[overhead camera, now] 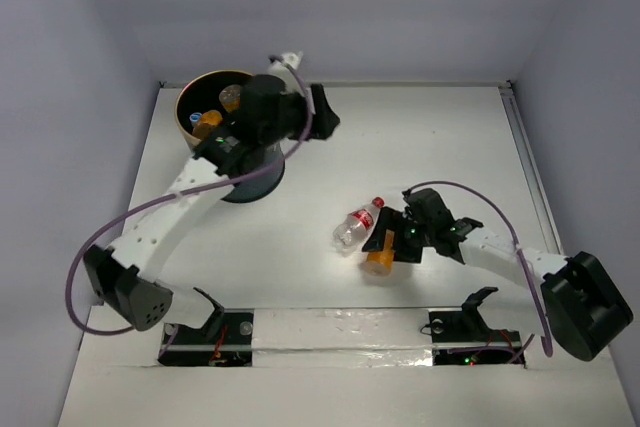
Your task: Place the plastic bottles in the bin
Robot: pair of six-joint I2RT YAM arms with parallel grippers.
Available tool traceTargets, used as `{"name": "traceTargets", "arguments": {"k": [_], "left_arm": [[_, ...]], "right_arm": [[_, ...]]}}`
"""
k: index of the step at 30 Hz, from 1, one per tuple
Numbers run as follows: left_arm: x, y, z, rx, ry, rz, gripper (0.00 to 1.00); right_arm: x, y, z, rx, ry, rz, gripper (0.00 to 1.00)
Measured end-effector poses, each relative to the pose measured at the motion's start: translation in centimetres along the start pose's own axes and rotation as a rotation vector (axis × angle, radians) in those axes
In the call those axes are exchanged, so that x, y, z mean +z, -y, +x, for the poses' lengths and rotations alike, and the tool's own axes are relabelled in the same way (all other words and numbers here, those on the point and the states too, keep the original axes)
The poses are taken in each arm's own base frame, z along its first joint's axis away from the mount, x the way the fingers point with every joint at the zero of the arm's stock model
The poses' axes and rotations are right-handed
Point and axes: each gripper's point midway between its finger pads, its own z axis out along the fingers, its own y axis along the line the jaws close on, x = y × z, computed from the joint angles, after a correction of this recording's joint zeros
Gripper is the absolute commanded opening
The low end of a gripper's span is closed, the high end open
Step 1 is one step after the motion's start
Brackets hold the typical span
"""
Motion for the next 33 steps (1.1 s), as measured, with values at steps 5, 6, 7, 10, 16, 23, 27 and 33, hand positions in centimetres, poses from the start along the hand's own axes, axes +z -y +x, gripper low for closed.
{"name": "traceTargets", "arguments": {"k": [5,6,7,10,16,23,27,33], "left_arm": [[-3.6,-1.6,-6.8,-0.009,0.140,0.000,0.72],[-3.5,-1.4,-6.4,-0.004,0.124,0.013,0.74],[-2.8,-1.1,-5.1,0.003,0.092,0.031,0.75],[-0.5,-0.8,2.6,0.013,-0.100,0.068,0.81],[1.3,-1.6,17.7,0.028,-0.502,0.086,0.95],[2.4,0.5,20.1,0.074,-0.541,0.174,0.98],[4.3,0.8,22.1,0.100,-0.585,0.189,0.99],[6.8,-0.4,27.9,0.168,-0.714,0.134,0.88]], "right_arm": [[0.8,-0.7,-0.4,-0.015,0.000,-0.018,0.78],[0.8,-0.7,-0.3,-0.018,-0.001,-0.018,0.72],[0.8,-0.6,-0.4,-0.019,0.001,-0.014,0.66],[0.7,-0.5,-0.5,-0.023,0.010,-0.007,0.41],[-1.3,-0.9,-0.7,-0.036,0.056,-0.016,0.36],[-6.5,-2.0,-2.1,-0.083,0.189,-0.008,0.33],[-9.4,-3.1,-2.7,-0.103,0.256,-0.034,0.33],[-11.4,-2.4,-1.5,-0.097,0.277,-0.037,0.33]]}}
